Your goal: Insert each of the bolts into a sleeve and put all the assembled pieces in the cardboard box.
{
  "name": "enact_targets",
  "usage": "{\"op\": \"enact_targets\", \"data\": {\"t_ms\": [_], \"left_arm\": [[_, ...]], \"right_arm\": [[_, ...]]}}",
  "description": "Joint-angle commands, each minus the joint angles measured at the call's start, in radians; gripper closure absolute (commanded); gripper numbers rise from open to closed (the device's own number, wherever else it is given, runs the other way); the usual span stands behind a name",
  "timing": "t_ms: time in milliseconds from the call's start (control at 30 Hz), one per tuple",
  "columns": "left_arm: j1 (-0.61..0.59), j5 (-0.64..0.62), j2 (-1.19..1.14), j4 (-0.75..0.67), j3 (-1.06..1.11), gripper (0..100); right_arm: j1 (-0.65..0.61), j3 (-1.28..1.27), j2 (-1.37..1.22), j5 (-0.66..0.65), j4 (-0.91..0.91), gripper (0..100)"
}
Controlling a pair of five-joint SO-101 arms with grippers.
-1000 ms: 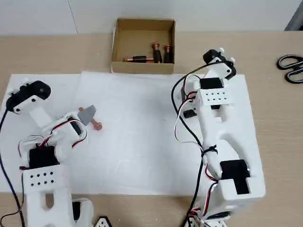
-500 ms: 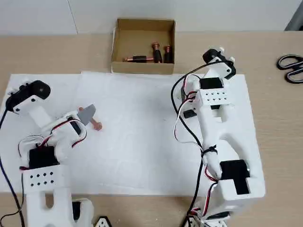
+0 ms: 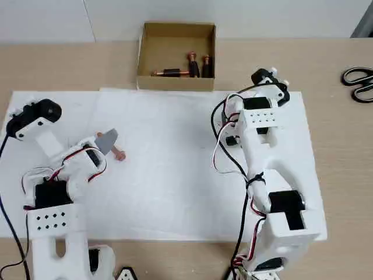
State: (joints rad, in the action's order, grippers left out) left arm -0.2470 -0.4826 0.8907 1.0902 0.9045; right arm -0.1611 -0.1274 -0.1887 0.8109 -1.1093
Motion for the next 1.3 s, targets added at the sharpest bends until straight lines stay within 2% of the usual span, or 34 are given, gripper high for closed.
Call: {"op": "enact_targets", "data": {"t_ms": [0, 733, 1167, 1267], "left_arm": [[0.003, 0.0, 0.017, -0.02, -0.002, 66], [0.003, 0.0, 0.017, -0.02, -0.002, 66], [0.003, 0.0, 0.017, -0.018, -0.002, 66], [0.003, 0.0, 0.017, -0.018, -0.002, 66]], "right_arm": [[0.001, 0.008, 0.002, 0.009, 0.008, 80.4], [0.03, 0.003, -0.001, 0.009, 0.036, 80.5], [0.033, 0.009, -0.101, 0.006, 0.036, 80.6], [0.033, 0.009, -0.101, 0.003, 0.036, 86.1]]}}
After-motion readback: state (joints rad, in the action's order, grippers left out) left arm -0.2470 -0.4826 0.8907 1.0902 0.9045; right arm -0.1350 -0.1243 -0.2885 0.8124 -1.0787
